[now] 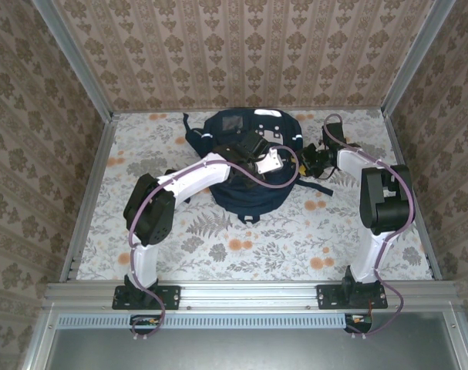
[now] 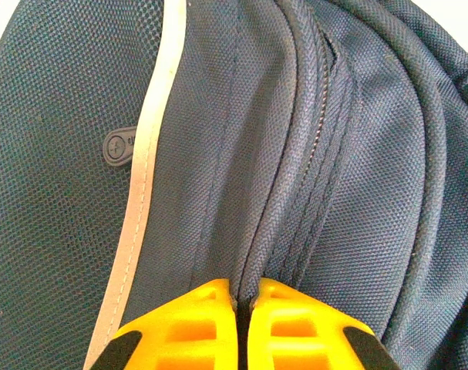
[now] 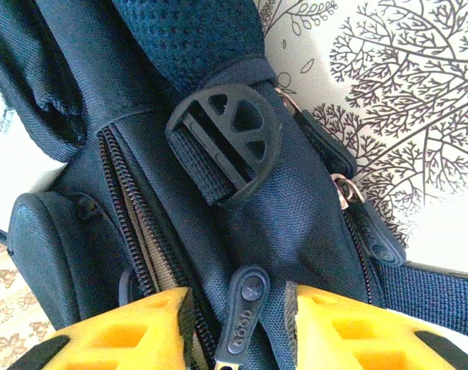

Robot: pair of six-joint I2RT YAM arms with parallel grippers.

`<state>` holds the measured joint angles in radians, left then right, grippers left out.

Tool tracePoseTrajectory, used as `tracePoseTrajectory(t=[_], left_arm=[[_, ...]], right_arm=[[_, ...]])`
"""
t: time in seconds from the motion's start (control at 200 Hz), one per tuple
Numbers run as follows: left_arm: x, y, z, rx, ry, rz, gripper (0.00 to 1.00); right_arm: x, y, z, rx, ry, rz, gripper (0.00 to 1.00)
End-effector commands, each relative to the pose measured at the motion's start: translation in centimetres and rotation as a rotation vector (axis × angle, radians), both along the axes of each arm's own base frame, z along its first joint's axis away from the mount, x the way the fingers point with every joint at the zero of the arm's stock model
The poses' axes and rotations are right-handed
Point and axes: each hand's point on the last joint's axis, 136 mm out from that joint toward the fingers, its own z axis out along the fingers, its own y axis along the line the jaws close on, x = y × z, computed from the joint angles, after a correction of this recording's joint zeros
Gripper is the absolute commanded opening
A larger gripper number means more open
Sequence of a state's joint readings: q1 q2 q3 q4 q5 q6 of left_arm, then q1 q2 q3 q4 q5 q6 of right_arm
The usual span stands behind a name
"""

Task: Pack books, pencil case, and school supplies into a backpack

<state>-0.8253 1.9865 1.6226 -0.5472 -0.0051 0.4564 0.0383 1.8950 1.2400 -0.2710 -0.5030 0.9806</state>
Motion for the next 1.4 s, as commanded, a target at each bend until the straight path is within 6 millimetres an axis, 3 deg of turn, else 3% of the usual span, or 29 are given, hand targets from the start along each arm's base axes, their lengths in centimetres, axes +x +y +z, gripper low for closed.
tracePoseTrajectory(t=[0.0, 0.2, 0.405, 0.74, 0.925, 1.225, 1.395], left_arm=[[0.4, 0.1, 2.4, -0.048, -0.044, 0.039, 0.06], [0.7, -0.1, 2.5, -0.058, -0.052, 0.057, 0.04], [1.0, 0.0, 2.4, -0.057, -0.061, 0.072, 0.01], [1.1, -0.1, 2.7, -0.067, -0.072, 0.09, 0.0], [2.1, 0.1, 2.7, -0.07, -0.097, 0.147, 0.0], [3.2, -1.6, 3.8, -0.173, -0.087, 0.212, 0.0], [3.3, -3.4, 4.9, -0.279, -0.043, 0.226, 0.0]], right_arm=[[0.6, 0.7, -0.4, 0.045, 0.018, -0.019, 0.38], [-0.8, 1.6, -1.6, 0.095, 0.082, -0.034, 0.35], [-1.6, 1.8, -1.5, 0.123, 0.098, -0.043, 0.31], [-2.3, 1.1, -1.1, 0.082, 0.104, -0.072, 0.03], [-4.1, 1.2, 0.2, 0.087, 0.078, -0.046, 0.0], [-10.0, 4.0, 1.7, 0.147, 0.065, -0.009, 0.0], [-12.0, 7.7, 1.8, 0.233, 0.072, 0.0, 0.0]])
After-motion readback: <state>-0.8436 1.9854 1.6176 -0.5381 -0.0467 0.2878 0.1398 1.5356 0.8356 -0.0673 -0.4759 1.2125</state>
